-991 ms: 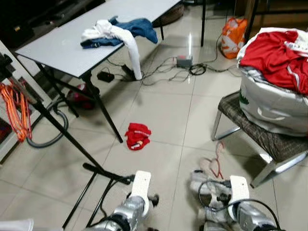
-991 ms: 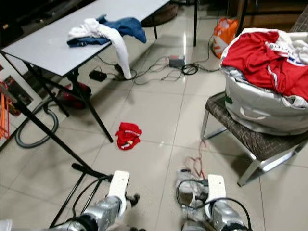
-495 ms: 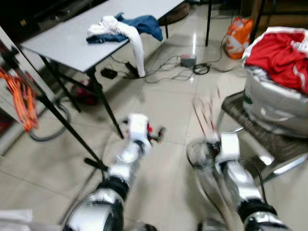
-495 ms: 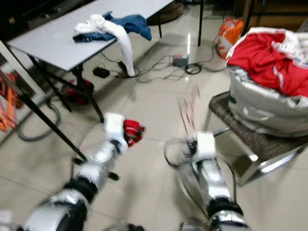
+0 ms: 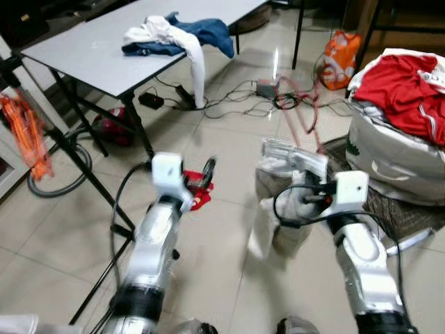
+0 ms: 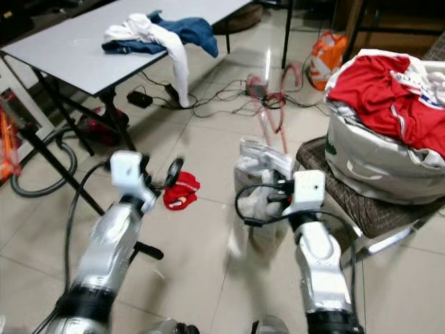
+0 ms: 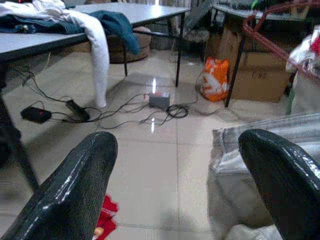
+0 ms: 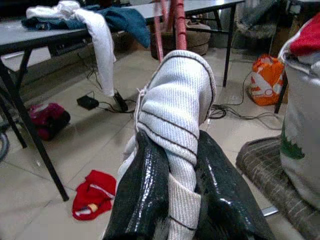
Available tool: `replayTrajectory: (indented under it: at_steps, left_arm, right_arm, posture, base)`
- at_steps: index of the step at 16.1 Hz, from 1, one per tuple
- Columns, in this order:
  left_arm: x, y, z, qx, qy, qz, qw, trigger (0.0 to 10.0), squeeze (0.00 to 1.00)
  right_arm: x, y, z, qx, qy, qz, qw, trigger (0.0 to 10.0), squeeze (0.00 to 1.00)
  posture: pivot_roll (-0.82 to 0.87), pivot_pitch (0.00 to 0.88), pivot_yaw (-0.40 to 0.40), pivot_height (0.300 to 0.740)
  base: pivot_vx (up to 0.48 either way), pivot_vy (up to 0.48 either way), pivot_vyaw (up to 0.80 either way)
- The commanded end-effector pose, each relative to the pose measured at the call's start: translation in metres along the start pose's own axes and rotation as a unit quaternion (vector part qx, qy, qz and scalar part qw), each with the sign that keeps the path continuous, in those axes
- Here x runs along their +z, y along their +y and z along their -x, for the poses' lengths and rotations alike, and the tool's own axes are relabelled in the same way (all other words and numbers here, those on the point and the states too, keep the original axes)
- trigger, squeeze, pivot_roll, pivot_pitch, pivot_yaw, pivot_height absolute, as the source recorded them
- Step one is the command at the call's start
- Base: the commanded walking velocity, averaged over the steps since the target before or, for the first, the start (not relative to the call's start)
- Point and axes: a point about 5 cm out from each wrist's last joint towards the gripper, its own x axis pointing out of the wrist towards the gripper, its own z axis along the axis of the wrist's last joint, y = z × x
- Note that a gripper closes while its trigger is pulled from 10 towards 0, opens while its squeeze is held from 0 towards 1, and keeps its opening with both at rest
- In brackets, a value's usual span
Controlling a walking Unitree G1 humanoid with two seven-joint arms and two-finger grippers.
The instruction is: Hang hanger
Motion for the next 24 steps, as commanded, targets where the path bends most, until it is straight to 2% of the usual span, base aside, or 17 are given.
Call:
replayTrajectory:
  at_steps: [1, 2, 3, 5, 7, 10, 15, 17, 19, 21, 22, 23, 24]
  left_arm:
    - [-0.004, 0.004, 0.007, 0.002, 0.009, -0.011, 1.0, 10.0, 0.0]
    - [-0.011, 0.004, 0.006, 0.018, 0.027, 0.029, 0.999, 10.0, 0.0]
    - [-0.012, -0.005, 0.003, 0.014, 0.033, 0.035, 0.999, 10.0, 0.0]
    - [-0.011, -0.021, 0.0, -0.011, 0.038, 0.019, 0.999, 10.0, 0.0]
    - [-0.012, -0.028, 0.002, -0.023, 0.041, 0.01, 0.999, 10.0, 0.0]
    - [-0.01, -0.024, 0.006, -0.009, 0.042, 0.022, 0.999, 10.0, 0.0]
    - [-0.01, -0.009, 0.003, 0.01, 0.052, -0.004, 0.999, 10.0, 0.0]
    - [-0.012, -0.012, 0.004, 0.019, 0.059, 0.021, 0.998, 10.0, 0.0]
    - [-0.016, -0.011, 0.007, 0.031, 0.061, 0.039, 0.997, 10.0, 0.0]
    - [-0.009, -0.015, 0.004, 0.012, 0.049, -0.019, 0.999, 10.0, 0.0]
    - [-0.006, -0.016, 0.002, 0.006, 0.047, -0.018, 0.999, 10.0, 0.0]
    - [-0.006, -0.01, -0.002, -0.002, 0.051, -0.04, 0.998, 10.0, 0.0]
    - [-0.005, -0.007, -0.005, -0.006, 0.053, -0.041, 0.998, 10.0, 0.0]
  right_arm:
    - [0.011, -0.003, 0.0, 0.005, -0.018, 0.007, 1.0, 10.0, 0.0]
    - [0.01, -0.009, -0.002, 0.007, -0.007, 0.014, 1.0, 10.0, 0.0]
    - [0.012, -0.014, -0.004, 0.011, 0.004, 0.022, 1.0, 10.0, 0.0]
    - [0.018, -0.018, -0.011, 0.012, 0.008, 0.024, 1.0, 10.0, 0.0]
    - [0.024, -0.017, -0.025, 0.02, 0.003, 0.031, 0.999, 10.0, 0.0]
    - [0.026, -0.01, -0.033, 0.028, 0.008, 0.011, 1.0, 10.0, 0.0]
    - [0.015, 0.026, -0.04, 0.068, 0.022, -0.003, 0.997, 10.0, 0.0]
    - [0.006, 0.036, -0.04, 0.084, 0.035, -0.013, 0.996, 10.0, 0.0]
    - [0.006, 0.031, -0.044, 0.078, 0.036, -0.008, 0.996, 10.0, 0.0]
    - [0.004, 0.027, -0.041, 0.065, 0.035, -0.007, 0.997, 10.0, 0.0]
    - [0.003, 0.028, -0.04, 0.059, 0.032, -0.004, 0.998, 10.0, 0.0]
    - [0.005, 0.033, -0.038, 0.049, 0.023, -0.012, 0.998, 10.0, 0.0]
    - [0.01, 0.035, -0.038, 0.056, 0.011, -0.009, 0.998, 10.0, 0.0]
  posture:
    - [-0.23, 0.0, 0.076, 0.74]
    - [-0.23, 0.0, 0.057, 0.74]
    - [-0.23, 0.0, 0.047, 0.74]
    - [-0.22, 0.0, 0.044, 0.74]
    - [-0.19, 0.0, 0.044, 0.74]
    - [-0.14, 0.0, 0.025, 0.74]
    - [-0.06, 0.0, -0.004, 0.74]
    - [-0.05, 0.0, -0.004, 0.74]
    - [-0.05, 0.0, -0.01, 0.74]
    - [-0.05, 0.0, 0.007, 0.74]
    - [-0.05, 0.0, 0.012, 0.74]
    - [-0.08, 0.0, 0.038, 0.74]
    - [-0.1, 0.0, 0.052, 0.74]
  base:
    - [0.0, 0.0, 0.0]
    - [0.0, 0.0, 0.0]
    - [0.0, 0.0, 0.0]
    - [0.0, 0.0, 0.0]
    - [0.0, 0.0, 0.0]
    - [0.0, 0.0, 0.0]
    - [0.0, 0.0, 0.0]
    - [0.0, 0.0, 0.0]
    - [0.0, 0.0, 0.0]
    - [0.0, 0.0, 0.0]
    - [0.0, 0.0, 0.0]
    - [0.0, 0.0, 0.0]
    - [0.0, 0.0, 0.0]
